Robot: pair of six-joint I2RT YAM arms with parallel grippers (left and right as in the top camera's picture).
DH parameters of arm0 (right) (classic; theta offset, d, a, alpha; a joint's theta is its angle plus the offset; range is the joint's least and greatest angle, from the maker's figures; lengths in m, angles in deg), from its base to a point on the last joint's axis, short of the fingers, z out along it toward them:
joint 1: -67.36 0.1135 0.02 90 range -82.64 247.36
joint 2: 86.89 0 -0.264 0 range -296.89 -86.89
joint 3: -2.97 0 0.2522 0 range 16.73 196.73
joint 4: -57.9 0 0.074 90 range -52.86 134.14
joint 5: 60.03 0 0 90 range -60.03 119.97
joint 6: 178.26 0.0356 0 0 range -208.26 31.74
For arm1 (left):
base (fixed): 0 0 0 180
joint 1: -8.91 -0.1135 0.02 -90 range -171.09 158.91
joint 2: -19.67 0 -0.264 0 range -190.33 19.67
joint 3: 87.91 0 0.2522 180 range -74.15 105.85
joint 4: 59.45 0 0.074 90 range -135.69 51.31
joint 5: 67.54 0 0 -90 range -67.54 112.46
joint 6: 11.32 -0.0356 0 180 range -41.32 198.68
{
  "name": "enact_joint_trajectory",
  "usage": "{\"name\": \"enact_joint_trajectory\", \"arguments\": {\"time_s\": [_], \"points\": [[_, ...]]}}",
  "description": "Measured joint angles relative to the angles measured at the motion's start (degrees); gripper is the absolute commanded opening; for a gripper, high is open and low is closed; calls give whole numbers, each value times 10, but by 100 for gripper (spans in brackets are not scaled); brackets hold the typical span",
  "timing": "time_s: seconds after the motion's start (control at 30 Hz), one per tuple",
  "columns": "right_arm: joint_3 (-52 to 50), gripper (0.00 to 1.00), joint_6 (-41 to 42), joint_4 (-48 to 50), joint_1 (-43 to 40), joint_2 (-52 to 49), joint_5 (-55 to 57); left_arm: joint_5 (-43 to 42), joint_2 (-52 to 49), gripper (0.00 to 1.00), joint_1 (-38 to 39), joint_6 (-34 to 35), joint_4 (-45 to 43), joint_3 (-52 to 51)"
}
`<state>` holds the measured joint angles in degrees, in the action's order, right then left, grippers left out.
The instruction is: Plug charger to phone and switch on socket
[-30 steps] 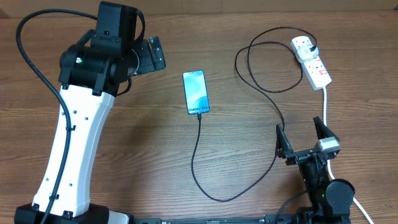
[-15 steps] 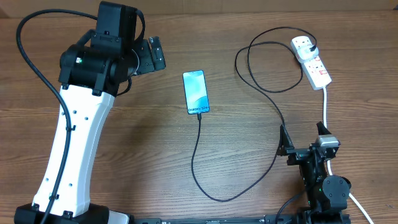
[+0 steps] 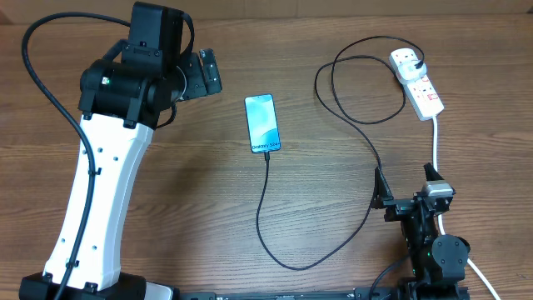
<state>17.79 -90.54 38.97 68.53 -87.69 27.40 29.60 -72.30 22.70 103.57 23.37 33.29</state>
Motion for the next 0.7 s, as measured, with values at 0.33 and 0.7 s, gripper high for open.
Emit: {"name": "enact_joint_trajectory", "arguments": {"time_s": [0.33,0.7], "points": [[0,100,-16,0,0,0,0,0,0,100,0,0,0,0],[0,100,-18,0,0,0,0,0,0,100,0,0,0,0]]}}
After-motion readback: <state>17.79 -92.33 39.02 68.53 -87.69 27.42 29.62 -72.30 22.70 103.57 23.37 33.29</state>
